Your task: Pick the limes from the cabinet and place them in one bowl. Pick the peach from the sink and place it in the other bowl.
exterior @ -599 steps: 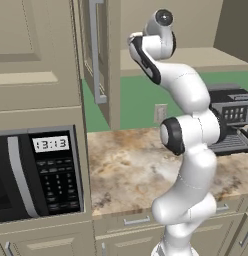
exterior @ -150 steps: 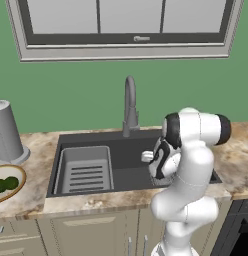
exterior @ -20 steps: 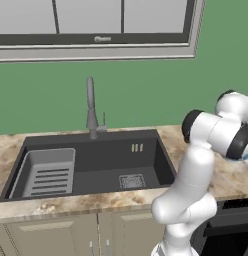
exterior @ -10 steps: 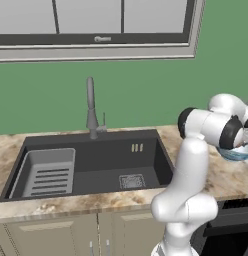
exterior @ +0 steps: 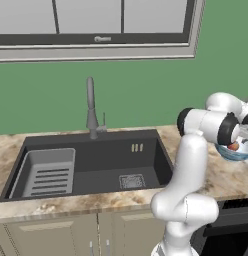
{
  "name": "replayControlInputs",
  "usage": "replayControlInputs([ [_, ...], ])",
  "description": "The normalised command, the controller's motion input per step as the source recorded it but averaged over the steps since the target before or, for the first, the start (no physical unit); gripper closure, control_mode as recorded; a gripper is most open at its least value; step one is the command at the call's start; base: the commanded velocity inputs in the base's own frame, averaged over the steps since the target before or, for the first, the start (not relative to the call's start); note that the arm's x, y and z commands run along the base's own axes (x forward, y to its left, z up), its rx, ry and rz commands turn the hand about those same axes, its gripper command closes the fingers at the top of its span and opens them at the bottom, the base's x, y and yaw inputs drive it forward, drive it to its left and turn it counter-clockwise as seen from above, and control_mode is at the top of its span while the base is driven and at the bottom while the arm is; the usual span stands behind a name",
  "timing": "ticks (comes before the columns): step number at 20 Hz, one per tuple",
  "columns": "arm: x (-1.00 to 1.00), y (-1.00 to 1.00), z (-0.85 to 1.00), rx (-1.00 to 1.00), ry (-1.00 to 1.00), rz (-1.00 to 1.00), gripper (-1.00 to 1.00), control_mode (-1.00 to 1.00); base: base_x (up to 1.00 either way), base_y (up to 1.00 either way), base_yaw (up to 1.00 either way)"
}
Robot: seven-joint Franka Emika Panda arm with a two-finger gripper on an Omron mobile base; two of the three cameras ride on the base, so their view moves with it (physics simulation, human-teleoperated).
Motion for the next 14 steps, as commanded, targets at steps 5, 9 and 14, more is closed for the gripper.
replayControlInputs([
  [5, 0.13, 0.00, 0.40, -0.16, 0.01, 0.08, -1.00, -1.00, 0.00, 0.00, 0.00],
  [9, -0.44, 0.10, 0.45, -0.08, 0.01, 0.01, -1.00, -1.00, 0.00, 0.00, 0.00],
  [14, -0.65, 0.77, 0.24, -0.05, -0.01, 0.03, -1.00, -1.00, 0.00, 0.00, 0.00],
])
